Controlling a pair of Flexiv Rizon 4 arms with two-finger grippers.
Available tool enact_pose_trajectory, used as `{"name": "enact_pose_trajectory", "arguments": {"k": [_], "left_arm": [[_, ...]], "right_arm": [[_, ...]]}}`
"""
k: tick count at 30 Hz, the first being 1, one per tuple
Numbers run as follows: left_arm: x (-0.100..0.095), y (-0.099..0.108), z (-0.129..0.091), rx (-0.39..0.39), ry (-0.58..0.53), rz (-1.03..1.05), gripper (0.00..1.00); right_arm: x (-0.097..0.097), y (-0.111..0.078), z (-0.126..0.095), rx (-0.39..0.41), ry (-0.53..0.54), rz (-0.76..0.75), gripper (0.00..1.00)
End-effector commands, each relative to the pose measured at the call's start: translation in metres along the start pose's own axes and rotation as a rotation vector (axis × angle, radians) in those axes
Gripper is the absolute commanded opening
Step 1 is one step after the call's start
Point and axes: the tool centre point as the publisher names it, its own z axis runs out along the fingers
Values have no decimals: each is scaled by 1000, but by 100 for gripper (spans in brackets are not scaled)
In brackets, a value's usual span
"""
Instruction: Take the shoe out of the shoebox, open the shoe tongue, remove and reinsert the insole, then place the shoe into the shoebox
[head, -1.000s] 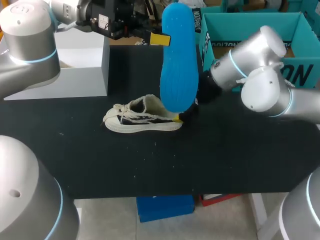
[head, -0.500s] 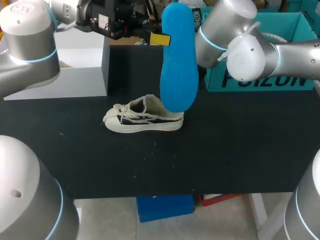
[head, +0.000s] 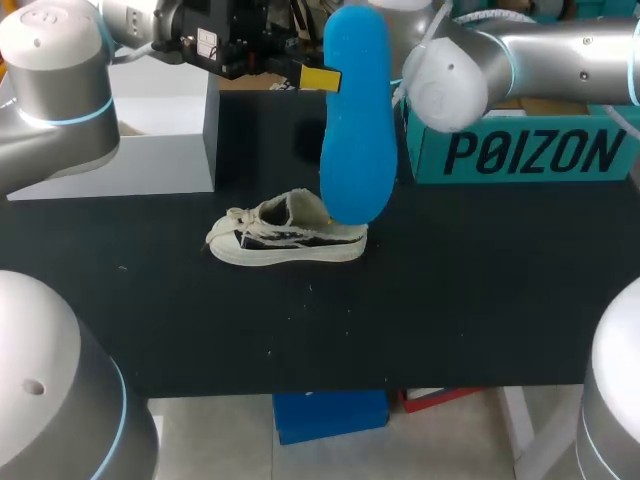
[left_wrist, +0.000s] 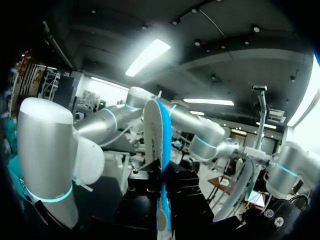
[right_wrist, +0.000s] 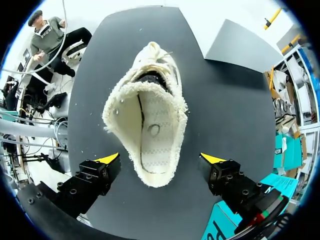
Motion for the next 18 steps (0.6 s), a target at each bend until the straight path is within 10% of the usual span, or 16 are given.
{"name": "enact_pose_trajectory", "arguments": {"k": [1,18], "left_arm": [[1,2,1,1,-4,2,0],[1,2,1,1,-4,2,0]], "right_arm": [[-1,5,3,88,2,1,100],[2,1,3,43,-7,0,100]]}}
